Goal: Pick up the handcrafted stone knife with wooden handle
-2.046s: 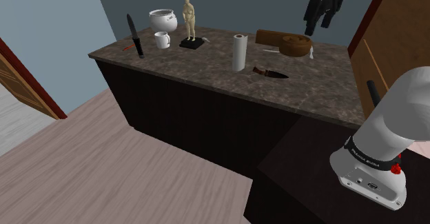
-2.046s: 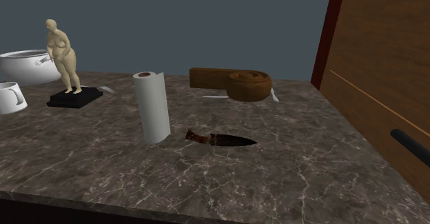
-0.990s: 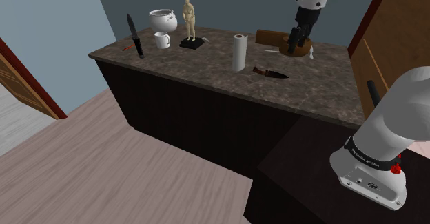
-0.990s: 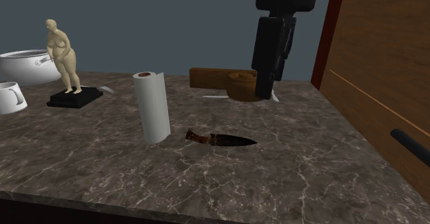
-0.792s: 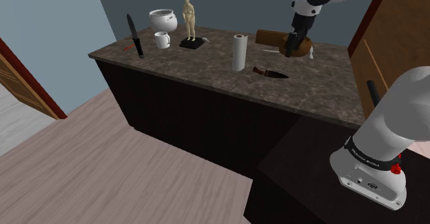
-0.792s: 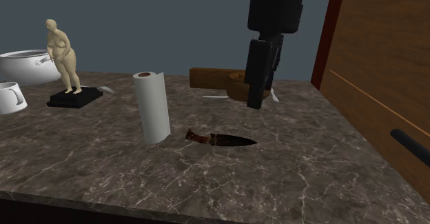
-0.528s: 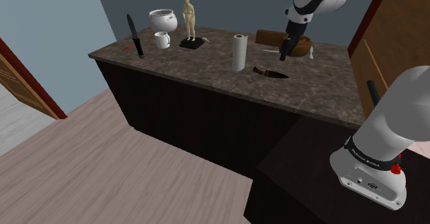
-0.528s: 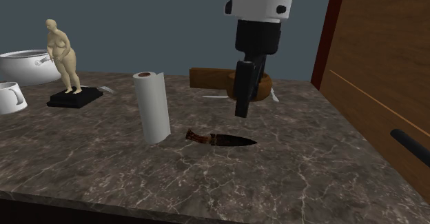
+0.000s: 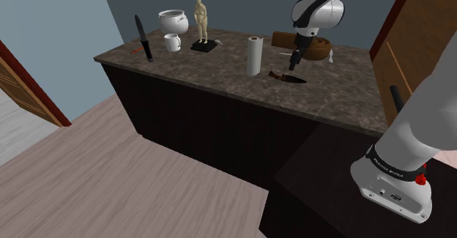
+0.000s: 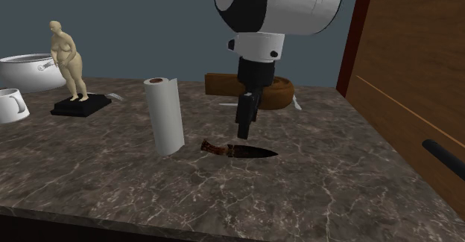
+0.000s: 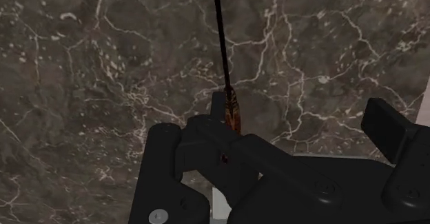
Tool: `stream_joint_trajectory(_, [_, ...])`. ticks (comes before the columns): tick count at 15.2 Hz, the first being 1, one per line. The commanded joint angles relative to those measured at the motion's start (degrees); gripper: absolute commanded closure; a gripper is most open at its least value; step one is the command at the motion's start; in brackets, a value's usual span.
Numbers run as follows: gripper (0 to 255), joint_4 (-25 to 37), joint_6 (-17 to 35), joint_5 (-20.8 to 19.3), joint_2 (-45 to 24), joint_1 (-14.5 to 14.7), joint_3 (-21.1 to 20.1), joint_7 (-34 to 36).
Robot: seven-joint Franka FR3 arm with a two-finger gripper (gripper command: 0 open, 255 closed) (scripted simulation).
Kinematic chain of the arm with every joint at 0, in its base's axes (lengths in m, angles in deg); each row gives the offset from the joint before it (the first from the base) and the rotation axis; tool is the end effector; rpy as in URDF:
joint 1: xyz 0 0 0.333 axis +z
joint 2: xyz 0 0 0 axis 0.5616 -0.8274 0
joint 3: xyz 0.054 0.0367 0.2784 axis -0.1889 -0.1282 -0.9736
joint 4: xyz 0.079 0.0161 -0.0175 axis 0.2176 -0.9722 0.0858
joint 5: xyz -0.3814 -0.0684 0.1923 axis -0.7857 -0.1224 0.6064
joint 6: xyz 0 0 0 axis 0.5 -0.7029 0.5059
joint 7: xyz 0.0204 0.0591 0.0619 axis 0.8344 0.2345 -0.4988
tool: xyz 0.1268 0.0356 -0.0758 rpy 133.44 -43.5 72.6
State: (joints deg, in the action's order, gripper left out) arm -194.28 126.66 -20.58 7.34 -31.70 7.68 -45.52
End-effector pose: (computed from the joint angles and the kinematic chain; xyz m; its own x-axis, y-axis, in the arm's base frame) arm 0.5001 -0.2525 0.2217 0.9778 0.1880 0.0923 0.1938 -0.9793 -0.0583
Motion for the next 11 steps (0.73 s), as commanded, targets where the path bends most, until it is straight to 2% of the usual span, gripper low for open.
stream_joint_trajectory(1, [0,3.67,0.69,5.03,-5.58,-1.13,-0.66,-5.29])
stream_joint_trajectory(4, [0,9.55,0.84,10.81,-13.14,-3.99,-2.85,-11.44])
stream_joint_trajectory(11, [0,9.31,4.58,14.36,-17.25,-5.55,-4.97,-14.25])
